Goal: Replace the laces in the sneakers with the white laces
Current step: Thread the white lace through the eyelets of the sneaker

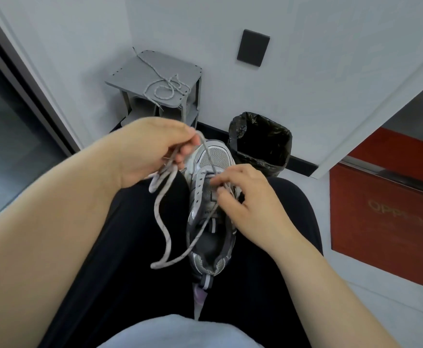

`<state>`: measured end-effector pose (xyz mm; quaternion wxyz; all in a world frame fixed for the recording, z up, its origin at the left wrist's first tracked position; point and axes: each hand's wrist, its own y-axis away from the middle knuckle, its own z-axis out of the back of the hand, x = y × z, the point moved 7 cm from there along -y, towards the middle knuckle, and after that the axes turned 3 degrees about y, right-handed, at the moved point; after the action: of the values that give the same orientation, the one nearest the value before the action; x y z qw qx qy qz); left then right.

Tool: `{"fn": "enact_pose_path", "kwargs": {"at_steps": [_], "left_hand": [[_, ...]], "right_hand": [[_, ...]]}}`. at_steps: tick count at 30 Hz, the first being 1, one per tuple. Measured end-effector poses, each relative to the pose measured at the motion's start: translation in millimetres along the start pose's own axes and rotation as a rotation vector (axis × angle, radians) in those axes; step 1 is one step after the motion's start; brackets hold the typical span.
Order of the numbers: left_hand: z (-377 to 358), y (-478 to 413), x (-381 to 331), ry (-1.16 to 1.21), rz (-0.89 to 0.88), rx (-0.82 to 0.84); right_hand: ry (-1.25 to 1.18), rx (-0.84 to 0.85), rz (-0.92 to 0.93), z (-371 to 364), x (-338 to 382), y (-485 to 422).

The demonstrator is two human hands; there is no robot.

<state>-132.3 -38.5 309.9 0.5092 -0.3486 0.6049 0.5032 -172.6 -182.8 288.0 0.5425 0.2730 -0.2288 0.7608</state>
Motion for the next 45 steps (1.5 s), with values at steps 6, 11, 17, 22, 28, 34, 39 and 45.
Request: {"fn": "enact_pose_path", "kwargs": {"at_steps": [6, 11, 17, 22, 28, 34, 39, 45], "left_hand": [[-32.1, 8.4, -38.4, 0.522, -0.154, 0.145], [10.5, 4.9, -41.4, 0.644, -0.208, -0.056], [62.7, 2.7, 7.9, 0.12, -0.051, -0.363], [87.4, 9.3, 28.1, -0.771, 0.122, -0.552], [-23.4, 11.1, 3.3, -0.783, -0.386, -0.076], [-2.1, 3.5, 3.0, -0.864, -0.346, -0.078], [6.9, -1.4, 13.5, -0.952, -0.289, -0.145], [-1.1, -7.2, 24.9, -0.992, -0.317, -0.184]], "right_hand": [[-0.887, 0.182, 0.027, -20.9, 44.8, -13.1], [-0.716, 0.034, 0.002, 9.6, 17.7, -18.2], [-0.281, 0.016, -0.006, 22.4, -16.9, -15.3], [-0.287, 0.07, -0.079, 16.5, -27.2, -14.0], [-0.43, 0.05, -0.012, 3.9, 7.2, -29.5], [-0.253, -0.01, -0.017, 16.0, -9.3, -37.7], [-0.193, -0.03, -0.092, 1.6, -18.5, -39.5], [-0.164, -0.082, -0.104, -12.2, -10.8, -43.5]]}}
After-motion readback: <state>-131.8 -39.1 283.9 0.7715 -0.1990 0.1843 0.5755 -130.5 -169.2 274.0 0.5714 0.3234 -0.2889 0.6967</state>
